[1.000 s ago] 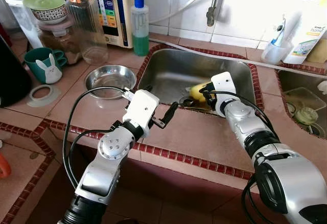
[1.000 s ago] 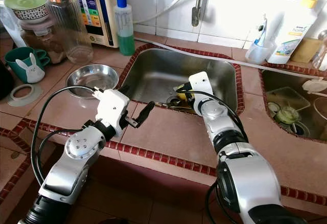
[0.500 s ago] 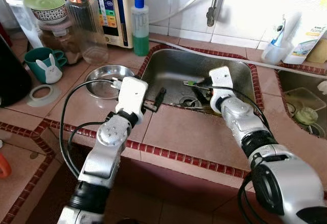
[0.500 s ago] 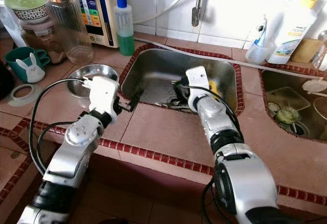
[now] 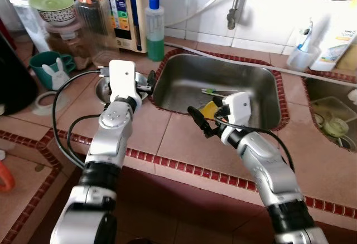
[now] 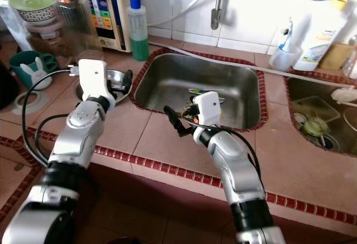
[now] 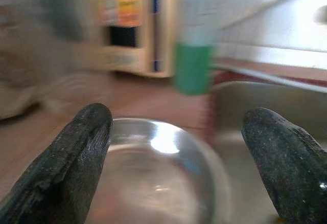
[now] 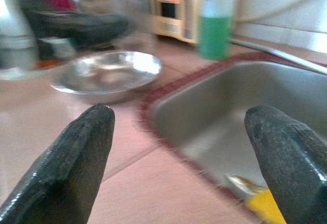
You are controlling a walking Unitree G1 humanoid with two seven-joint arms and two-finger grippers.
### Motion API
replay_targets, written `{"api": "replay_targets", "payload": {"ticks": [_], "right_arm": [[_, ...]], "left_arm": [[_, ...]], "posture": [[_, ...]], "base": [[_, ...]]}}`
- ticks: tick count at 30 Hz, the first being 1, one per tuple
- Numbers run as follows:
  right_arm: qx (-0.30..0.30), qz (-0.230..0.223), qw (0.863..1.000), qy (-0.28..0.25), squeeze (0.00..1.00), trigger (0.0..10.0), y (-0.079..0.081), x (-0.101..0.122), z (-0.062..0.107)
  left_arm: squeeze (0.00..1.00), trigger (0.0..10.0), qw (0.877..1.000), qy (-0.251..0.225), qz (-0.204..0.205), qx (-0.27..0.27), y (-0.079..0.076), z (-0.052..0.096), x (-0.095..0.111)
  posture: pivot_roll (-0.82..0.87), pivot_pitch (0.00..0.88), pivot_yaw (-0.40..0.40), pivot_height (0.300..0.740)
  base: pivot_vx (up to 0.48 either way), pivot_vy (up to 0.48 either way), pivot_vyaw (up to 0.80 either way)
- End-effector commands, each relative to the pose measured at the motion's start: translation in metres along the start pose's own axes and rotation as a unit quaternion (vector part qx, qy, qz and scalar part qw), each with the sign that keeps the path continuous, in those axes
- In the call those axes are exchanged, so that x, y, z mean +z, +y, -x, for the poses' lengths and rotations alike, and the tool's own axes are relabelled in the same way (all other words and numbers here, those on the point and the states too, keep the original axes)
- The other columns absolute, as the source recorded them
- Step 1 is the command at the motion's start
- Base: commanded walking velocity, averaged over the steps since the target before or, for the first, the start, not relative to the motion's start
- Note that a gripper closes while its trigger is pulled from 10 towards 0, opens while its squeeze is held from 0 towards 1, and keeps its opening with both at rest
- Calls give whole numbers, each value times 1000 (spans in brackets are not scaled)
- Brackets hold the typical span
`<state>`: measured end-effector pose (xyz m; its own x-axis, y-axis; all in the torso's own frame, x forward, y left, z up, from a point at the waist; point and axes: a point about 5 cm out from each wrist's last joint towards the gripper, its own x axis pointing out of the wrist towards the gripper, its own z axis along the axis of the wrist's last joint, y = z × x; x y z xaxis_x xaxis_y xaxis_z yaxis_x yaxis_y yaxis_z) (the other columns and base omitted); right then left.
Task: Kitchen organization
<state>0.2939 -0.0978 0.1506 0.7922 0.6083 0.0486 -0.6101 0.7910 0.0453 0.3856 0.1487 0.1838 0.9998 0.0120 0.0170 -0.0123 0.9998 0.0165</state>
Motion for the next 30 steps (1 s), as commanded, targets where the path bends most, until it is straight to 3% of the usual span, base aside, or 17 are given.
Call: {"api": "replay_targets", "payload": {"ticks": [1,6,9,12,16,27,30], "right_arm": [[2,-7,1000,15,0,10000,4,-1,8],[0,-19,999,28,0,10000,10,0,19],[12,-23,999,34,0,10000,17,3,23],[52,-23,998,29,0,10000,32,12,24],[99,-36,994,19,0,10000,45,22,26],[146,-50,988,26,0,10000,55,25,33],[154,-48,987,27,0,10000,57,29,34]], "left_arm": [[0,10000,999,7,0,32,10,-6,3],[0,10000,998,-3,-12,66,20,-9,8],[0,10000,995,22,-16,98,27,-11,0],[0,10000,991,76,5,115,29,-9,-20],[0,10000,986,96,11,135,37,-5,-31],[0,10000,981,98,-1,166,49,-3,-34],[0,10000,976,128,16,173,50,-3,-41]], "posture": [[54,42,23,740],[52,41,25,740],[50,40,25,740],[49,40,23,740],[47,44,24,740],[50,46,20,740],[48,44,21,740]], "base": [[0,0,0],[0,0,0],[0,0,0],[0,0,0],[0,0,0],[0,0,0],[0,0,0]]}}
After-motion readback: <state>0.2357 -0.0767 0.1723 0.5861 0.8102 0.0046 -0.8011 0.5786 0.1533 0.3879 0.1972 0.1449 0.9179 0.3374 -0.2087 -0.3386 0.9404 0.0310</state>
